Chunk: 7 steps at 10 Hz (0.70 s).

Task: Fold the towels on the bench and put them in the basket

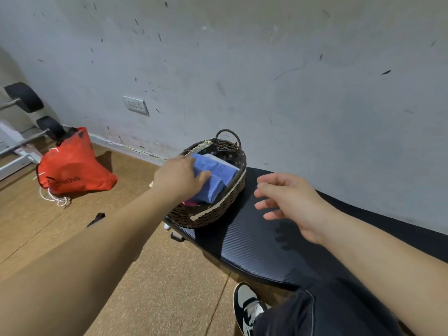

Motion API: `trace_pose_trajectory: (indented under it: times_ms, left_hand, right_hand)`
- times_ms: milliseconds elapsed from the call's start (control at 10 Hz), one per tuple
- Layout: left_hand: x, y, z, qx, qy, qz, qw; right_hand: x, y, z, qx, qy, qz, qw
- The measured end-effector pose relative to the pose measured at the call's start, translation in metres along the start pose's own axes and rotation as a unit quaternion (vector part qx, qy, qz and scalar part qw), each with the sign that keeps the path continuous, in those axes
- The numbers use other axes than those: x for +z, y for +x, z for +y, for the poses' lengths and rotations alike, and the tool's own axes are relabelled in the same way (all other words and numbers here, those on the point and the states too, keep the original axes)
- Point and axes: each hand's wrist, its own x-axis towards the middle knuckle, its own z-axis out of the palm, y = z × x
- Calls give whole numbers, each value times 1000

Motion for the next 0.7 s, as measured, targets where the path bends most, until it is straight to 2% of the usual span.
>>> trace_pose_trajectory:
  times_ms: [100, 300, 500, 600, 700]
  left_hand:
    - [17, -6, 11, -2, 49, -92, 995]
    - [33, -1, 11, -20, 133, -116, 984]
    - [31, 4, 10, -17, 124, -148, 981]
    - [34, -10, 12, 23, 96, -59, 993]
    - [35, -25, 26, 69, 24, 35, 997]
  right_hand:
    - [-4, 0, 2, 7, 7, -1, 1000]
    - [-8, -5, 8, 14, 10, -4, 1000]
    - [-15, -17, 2, 13, 9, -9, 1000]
    - [-18, -26, 0, 10, 9, -14, 1000]
    - [-25, -35, -4, 8, -6, -3, 1000]
